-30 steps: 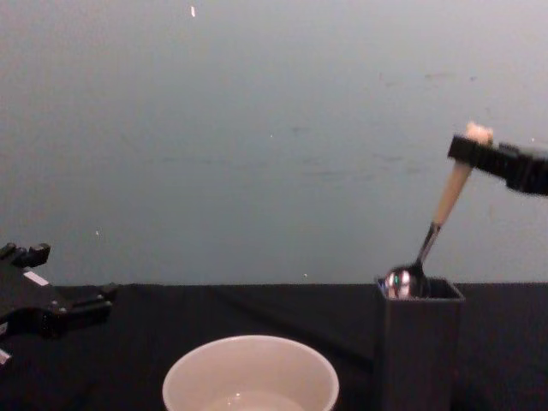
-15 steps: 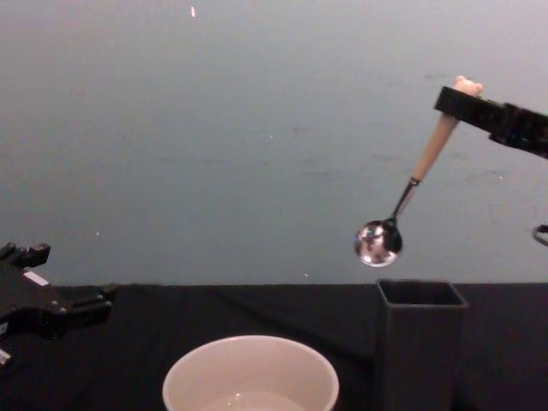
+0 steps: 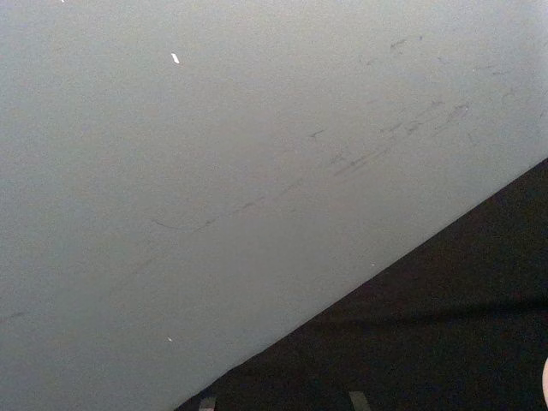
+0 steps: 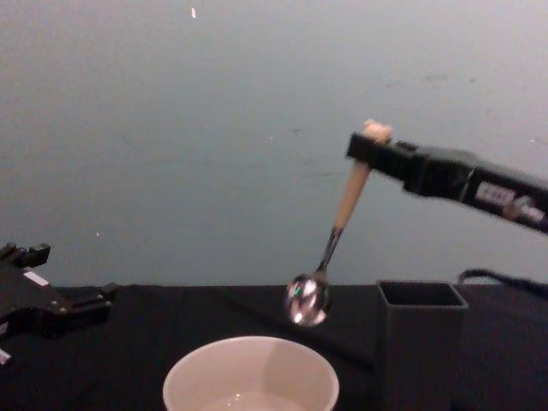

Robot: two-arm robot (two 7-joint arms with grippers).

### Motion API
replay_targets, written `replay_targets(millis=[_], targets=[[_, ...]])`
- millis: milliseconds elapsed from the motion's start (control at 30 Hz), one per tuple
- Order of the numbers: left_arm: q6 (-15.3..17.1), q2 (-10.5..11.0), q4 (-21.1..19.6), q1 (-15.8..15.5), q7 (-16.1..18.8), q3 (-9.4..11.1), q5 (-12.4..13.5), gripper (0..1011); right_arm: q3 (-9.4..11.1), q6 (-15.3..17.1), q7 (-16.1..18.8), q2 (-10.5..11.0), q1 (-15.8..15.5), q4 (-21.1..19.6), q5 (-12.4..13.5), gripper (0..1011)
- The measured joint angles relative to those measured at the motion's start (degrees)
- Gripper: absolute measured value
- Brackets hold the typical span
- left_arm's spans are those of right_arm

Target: Pick up the stirring spoon with one hand, stir inside the cup, then place it back in its original position.

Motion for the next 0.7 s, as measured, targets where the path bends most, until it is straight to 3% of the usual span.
replay_targets(millis=[333,700], targets=[[0.0,0.0,0.0,0.0,0.0,0.0,0.0,1001,-4.3,-1.1,2.6,-0.1,1.0,2.0,-4.4,215],[0.0,0.0,0.0,0.0,0.0,0.0,0.0,1001,-7.5,-2.0,4.0,0.2,1.4,2.8,-9.0,215]])
